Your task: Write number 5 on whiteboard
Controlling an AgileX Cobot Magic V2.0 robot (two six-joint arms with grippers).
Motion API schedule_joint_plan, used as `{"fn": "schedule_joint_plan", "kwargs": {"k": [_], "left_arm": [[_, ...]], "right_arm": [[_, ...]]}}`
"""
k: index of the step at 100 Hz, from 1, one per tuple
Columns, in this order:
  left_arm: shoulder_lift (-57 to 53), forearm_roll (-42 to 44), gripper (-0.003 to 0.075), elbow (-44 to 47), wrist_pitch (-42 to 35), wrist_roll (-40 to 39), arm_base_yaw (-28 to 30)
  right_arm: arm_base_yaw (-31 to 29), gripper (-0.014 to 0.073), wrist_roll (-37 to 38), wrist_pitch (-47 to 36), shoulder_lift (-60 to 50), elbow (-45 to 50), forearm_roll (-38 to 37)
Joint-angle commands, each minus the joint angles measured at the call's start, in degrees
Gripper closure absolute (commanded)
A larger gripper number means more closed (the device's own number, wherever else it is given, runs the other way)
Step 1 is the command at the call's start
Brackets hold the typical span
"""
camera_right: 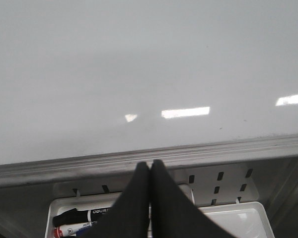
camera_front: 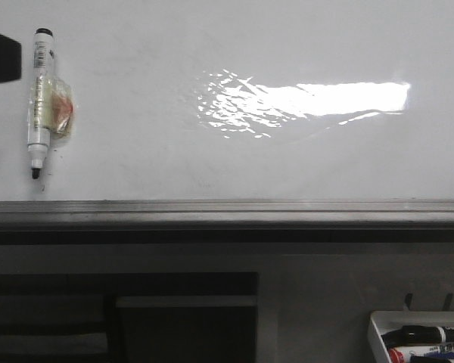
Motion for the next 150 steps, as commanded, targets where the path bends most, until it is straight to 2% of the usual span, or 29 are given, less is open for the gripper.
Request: {"fn": "schedule_joint_plan", "kwargs": {"k": [1,16,25,86,94,111,133,150], "left_arm": [[3.42,-3.22,0.0272,-1.78,-7.21,0.02,-0.65],[8.58,-4.98,0.0272,-1.78,-12.25,0.02,-0.65],[10.88,-7.18,0.0272,-1.78,-12.79,0.02,-0.65],[21.28,-7.59,0.0292,-1.78,-16.23,-0.89,-0.65],[21.69,-8.77,0.0370,-1.78,-15.83,-0.89,-0.65],[21.80,-9.43,0.0744,-1.78,-14.74,-0.89,-0.65],[21.69,-0.62,0.0741,-1.78,-13.98,-0.89,-0.65],[19.39,16.37,0.0741,-1.78,-14.31,-0.89,-0.65]], "right_arm": [[0.07,0.0655,-0.01,-4.55,1.03,-2.03,-0.12],[0.07,0.0655,-0.01,-4.55,1.03,-2.03,-0.12],[0.07,0.0655,-0.01,-4.78,1.03,-2.03,-0.12],[0.07,0.0655,-0.01,-6.59,1.03,-2.03,-0.12],[0.07,0.0655,-0.01,-6.48,1.03,-2.03,-0.12],[1.34,0.0655,-0.01,-3.90,1.03,-2.03,-0.12],[10.33,0.0655,-0.01,-3.37,3.17,-2.69,1.70],[20.14,0.0655,-0.91,-0.33,7.96,-7.03,2.19]]}}
